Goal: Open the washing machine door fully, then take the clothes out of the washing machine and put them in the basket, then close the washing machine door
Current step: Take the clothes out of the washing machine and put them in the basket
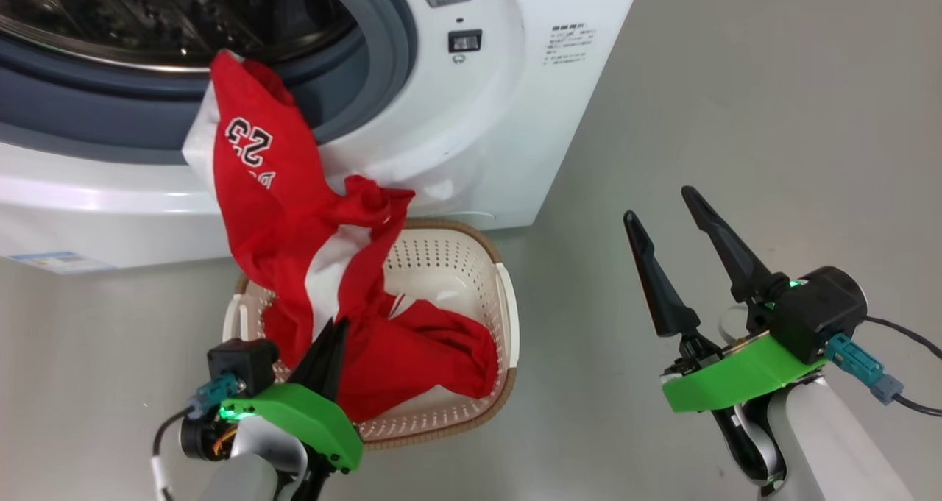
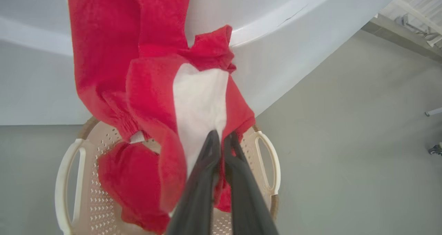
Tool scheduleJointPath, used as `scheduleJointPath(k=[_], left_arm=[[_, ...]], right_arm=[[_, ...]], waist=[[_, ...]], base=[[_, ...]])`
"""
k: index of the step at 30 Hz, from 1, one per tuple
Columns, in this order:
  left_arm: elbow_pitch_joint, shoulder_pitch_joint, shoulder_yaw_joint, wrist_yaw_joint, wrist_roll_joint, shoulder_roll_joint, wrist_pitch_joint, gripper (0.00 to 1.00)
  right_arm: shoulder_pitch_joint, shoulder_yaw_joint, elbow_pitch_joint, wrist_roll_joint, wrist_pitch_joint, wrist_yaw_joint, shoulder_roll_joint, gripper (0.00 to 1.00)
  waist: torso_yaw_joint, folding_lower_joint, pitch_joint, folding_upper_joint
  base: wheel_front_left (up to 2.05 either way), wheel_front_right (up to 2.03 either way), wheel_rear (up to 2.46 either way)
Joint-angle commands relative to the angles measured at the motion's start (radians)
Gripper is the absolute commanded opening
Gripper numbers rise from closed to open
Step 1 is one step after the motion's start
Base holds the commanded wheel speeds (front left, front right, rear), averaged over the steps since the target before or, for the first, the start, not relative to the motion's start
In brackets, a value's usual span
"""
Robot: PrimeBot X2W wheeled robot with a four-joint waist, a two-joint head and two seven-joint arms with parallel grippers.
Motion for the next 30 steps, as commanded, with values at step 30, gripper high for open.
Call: scheduleJointPath(k=[30], left_arm=[[0.678, -0.319, -0.011, -0.055, -0.110, -0.017, 0.068, 0.00]], right_arm=[[-0.096, 0.062, -0.026, -0.013, -0.006, 0.006, 0.022, 1.00]], waist=[[-0.081, 0.0000, 0.222, 0.0000]], base=[[0.00, 0.00, 0.00]])
